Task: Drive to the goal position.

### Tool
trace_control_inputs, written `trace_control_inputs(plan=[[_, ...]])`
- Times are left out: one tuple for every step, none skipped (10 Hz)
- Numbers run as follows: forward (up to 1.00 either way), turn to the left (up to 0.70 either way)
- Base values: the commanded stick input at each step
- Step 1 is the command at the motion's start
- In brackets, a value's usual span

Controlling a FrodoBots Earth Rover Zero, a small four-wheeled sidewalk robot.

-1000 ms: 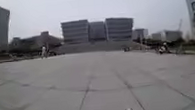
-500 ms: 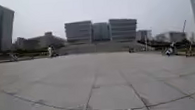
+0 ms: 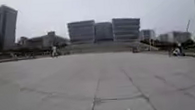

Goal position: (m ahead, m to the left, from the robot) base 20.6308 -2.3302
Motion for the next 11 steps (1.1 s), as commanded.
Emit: trace_control_inputs(plan=[[1.00,0.00],[1.00,0.00],[1.00,0.00],[1.00,0.00],[1.00,0.00],[1.00,0.00],[1.00,0.05],[1.00,0.10],[1.00,0.04],[1.00,-0.16],[1.00,-0.38]])
